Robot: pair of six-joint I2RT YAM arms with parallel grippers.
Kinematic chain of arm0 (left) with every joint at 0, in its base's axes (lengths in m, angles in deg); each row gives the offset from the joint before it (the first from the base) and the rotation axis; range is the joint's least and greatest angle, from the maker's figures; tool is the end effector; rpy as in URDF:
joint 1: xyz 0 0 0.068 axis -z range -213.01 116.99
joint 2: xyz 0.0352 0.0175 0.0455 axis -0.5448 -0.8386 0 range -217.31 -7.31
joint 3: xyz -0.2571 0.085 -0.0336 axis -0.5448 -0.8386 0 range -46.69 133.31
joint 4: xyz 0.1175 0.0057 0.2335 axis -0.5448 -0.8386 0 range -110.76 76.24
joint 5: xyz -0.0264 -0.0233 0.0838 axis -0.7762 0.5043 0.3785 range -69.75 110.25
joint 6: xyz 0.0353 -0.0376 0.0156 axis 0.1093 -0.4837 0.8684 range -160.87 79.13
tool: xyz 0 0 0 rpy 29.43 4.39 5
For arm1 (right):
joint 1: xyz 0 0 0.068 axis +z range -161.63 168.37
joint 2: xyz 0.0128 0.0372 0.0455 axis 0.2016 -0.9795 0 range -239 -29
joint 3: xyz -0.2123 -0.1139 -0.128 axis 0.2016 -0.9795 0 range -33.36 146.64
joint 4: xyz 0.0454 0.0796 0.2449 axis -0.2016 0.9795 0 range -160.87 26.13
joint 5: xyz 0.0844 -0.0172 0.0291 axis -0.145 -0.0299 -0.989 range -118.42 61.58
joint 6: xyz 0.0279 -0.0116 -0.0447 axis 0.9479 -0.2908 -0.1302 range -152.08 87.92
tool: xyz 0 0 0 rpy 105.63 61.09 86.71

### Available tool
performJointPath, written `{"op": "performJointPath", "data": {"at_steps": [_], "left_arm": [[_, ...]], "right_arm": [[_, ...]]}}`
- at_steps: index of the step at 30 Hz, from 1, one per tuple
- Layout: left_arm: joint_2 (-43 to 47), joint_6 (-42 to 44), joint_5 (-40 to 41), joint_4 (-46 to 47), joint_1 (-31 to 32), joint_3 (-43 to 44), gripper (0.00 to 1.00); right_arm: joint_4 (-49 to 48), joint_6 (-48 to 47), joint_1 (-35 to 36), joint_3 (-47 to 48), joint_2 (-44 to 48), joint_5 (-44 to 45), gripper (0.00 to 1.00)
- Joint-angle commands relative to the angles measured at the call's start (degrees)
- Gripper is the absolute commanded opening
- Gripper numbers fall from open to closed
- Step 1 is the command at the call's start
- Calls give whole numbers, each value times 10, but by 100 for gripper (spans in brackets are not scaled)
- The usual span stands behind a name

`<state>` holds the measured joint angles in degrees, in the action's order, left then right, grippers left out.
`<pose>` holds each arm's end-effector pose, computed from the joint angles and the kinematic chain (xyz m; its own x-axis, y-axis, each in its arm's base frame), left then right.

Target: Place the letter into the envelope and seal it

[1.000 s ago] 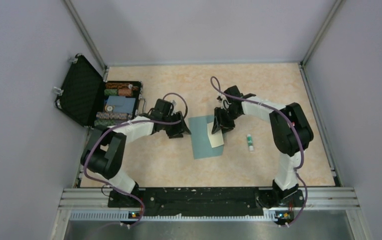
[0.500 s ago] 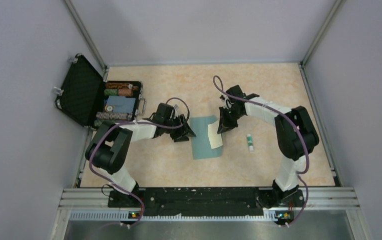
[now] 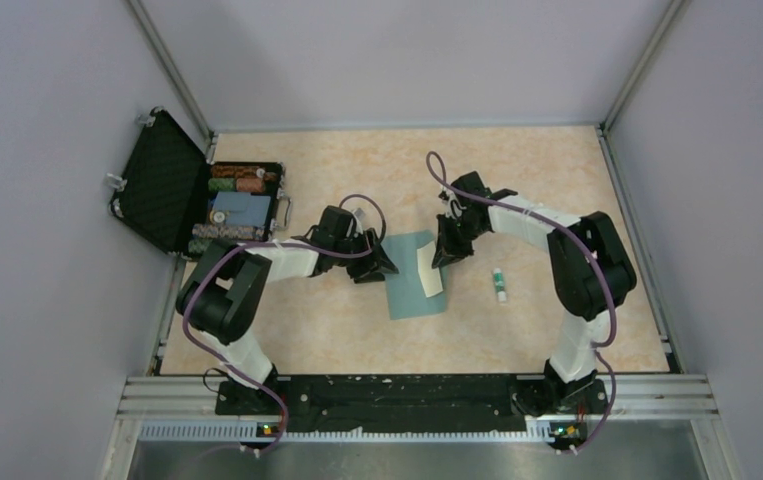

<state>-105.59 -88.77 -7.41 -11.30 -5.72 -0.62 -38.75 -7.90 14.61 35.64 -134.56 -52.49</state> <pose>0.2801 -0.1632 0.1374 -0.9538 -0.2473 -0.1704 -0.0522 0.6953 -0.7169 0.3184 0.1732 0.1708 -0.9821 -0.0672 -0.1759 -0.1473 0.8560 0.4955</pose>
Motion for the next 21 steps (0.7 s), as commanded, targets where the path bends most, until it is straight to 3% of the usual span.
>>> {"op": "performJointPath", "data": {"at_steps": [1,21], "left_arm": [[-31,16,38,-30,8,-3,54],[-37,21,34,-30,9,2,55]], "right_arm": [[-15,13,4,9,-13,-9,0],[-46,15,12,36,-67,-38,0]]}}
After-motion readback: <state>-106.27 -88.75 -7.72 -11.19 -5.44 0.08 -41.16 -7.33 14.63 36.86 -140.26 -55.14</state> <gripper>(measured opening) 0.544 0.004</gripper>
